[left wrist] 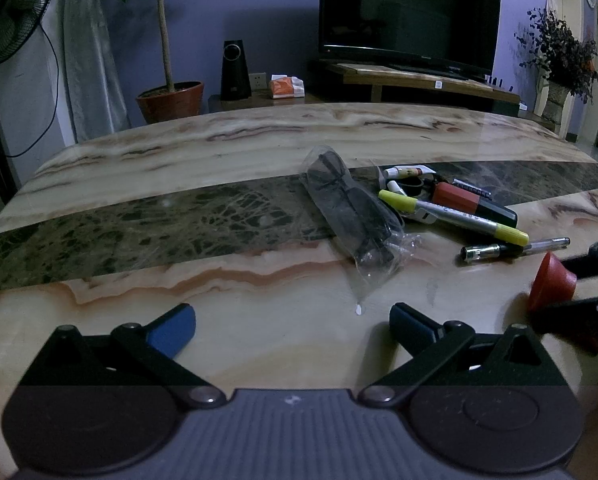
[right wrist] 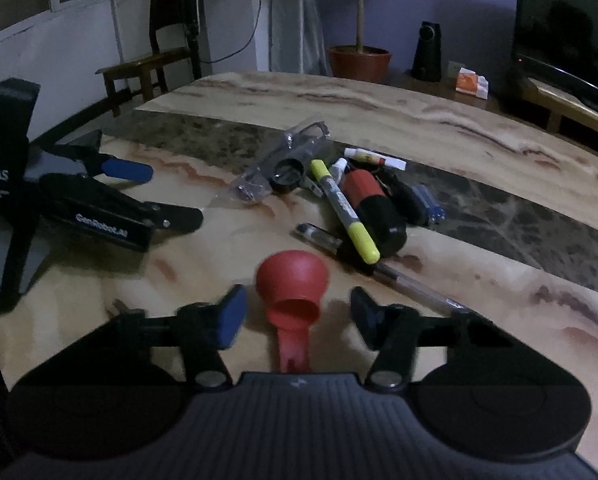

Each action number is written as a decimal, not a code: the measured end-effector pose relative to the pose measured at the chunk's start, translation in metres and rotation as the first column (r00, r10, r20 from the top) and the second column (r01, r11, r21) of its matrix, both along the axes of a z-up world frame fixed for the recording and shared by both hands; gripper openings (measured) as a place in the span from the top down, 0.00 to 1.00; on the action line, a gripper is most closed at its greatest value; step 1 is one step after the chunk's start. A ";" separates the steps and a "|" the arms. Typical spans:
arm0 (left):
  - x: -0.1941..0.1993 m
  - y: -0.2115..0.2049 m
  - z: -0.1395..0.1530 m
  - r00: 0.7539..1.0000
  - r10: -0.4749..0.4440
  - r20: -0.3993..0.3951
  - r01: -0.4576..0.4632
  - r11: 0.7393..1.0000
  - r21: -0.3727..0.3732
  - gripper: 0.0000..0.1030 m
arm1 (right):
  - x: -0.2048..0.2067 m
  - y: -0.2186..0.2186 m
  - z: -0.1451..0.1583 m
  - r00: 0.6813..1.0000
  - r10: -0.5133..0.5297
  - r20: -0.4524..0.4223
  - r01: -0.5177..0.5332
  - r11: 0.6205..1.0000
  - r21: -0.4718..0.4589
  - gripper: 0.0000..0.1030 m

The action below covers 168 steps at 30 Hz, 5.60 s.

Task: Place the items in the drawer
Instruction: 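Close the right gripper on the red funnel's spout, then lift the red funnel with the right gripper and carry it to the drawer, then lower the red funnel with the right gripper into the drawer, then open the right gripper and withdraw it from the drawer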

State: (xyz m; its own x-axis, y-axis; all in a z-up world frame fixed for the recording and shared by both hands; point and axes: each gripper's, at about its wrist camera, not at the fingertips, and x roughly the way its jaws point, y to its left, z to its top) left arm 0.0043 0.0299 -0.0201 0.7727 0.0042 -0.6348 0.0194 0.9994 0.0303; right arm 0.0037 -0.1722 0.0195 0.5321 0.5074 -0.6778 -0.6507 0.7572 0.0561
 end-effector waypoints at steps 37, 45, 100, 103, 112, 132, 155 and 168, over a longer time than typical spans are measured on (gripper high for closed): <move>0.000 0.000 0.000 1.000 0.000 0.000 0.000 1.000 0.000 0.00 | -0.006 -0.006 0.004 0.999 -0.010 0.037 0.009 1.000 0.022 0.68; 0.000 0.000 0.000 1.000 0.000 0.000 0.000 1.000 0.000 0.00 | -0.016 -0.008 0.012 0.999 -0.005 0.054 0.002 0.999 0.043 0.68; 0.000 0.000 0.000 1.000 0.000 0.000 0.000 1.000 0.000 0.00 | -0.188 -0.021 -0.136 0.877 0.345 -0.335 -0.455 0.820 -0.346 0.70; 0.000 0.000 0.000 1.000 0.000 0.000 0.000 1.000 0.000 0.00 | -0.188 -0.021 -0.146 0.883 0.310 -0.351 -0.433 0.827 -0.359 0.70; 0.000 0.000 0.000 1.000 0.000 0.000 0.000 1.000 0.000 0.00 | -0.166 -0.023 -0.163 0.894 0.238 -0.380 -0.389 0.834 -0.392 0.69; 0.000 0.000 0.000 1.000 0.000 0.000 0.000 1.000 0.000 0.00 | -0.169 -0.019 -0.151 0.930 0.180 -0.322 -0.312 0.849 -0.426 0.48; 0.000 0.000 0.000 1.000 0.000 0.000 0.000 1.000 0.000 0.00 | -0.192 -0.026 0.001 0.794 0.589 -0.153 -0.592 0.806 0.030 0.45; 0.000 0.000 0.000 1.000 0.001 0.000 -0.001 1.000 0.000 0.00 | -0.081 -0.086 0.054 0.999 -0.052 -0.015 0.054 0.986 0.159 0.28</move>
State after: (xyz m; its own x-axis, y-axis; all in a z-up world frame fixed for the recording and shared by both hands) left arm 0.0042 0.0299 -0.0199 0.7727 0.0048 -0.6348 0.0188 0.9994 0.0305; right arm -0.0772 -0.2579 0.0734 0.5541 0.5805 -0.5967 -0.6086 0.7715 0.1854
